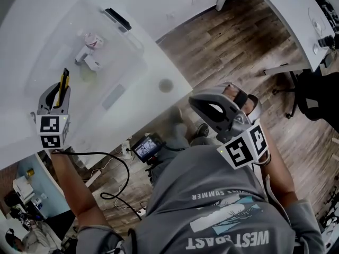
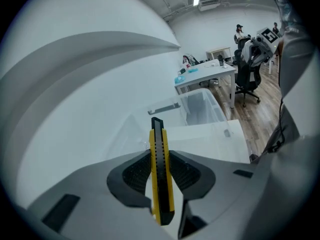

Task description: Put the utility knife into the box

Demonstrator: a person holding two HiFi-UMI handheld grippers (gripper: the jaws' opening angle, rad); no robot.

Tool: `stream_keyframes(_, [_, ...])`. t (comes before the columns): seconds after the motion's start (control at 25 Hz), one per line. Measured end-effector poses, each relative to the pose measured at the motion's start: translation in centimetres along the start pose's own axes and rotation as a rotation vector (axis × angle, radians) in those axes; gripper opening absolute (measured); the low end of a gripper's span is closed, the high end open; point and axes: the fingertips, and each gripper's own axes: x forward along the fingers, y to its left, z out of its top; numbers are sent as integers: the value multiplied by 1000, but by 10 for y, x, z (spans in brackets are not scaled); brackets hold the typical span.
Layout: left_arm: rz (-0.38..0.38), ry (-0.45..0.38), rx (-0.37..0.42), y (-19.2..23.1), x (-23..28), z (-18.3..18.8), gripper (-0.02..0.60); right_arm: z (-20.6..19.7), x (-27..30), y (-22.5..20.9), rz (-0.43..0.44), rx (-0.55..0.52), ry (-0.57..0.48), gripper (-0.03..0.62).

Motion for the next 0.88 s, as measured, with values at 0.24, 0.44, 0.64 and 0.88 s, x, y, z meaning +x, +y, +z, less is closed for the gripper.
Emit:
stream_keyframes(0.24, [-31,88,-43,17,33,-44,121,-4,10,-6,-7,25,25,34])
stream_keyframes(0.44, [-75,177,-86,25,65,-89,121,-7,22,-10,-11,47,38,34])
stream_keyframes(0.64, [-123,246,-119,26,92,-126,121,-9,35,-14,-16,62,49,34])
stream_keyframes(0.88, [-202,347,-158,20,120,-169,121,-10,45,-18,-23,80,64,34])
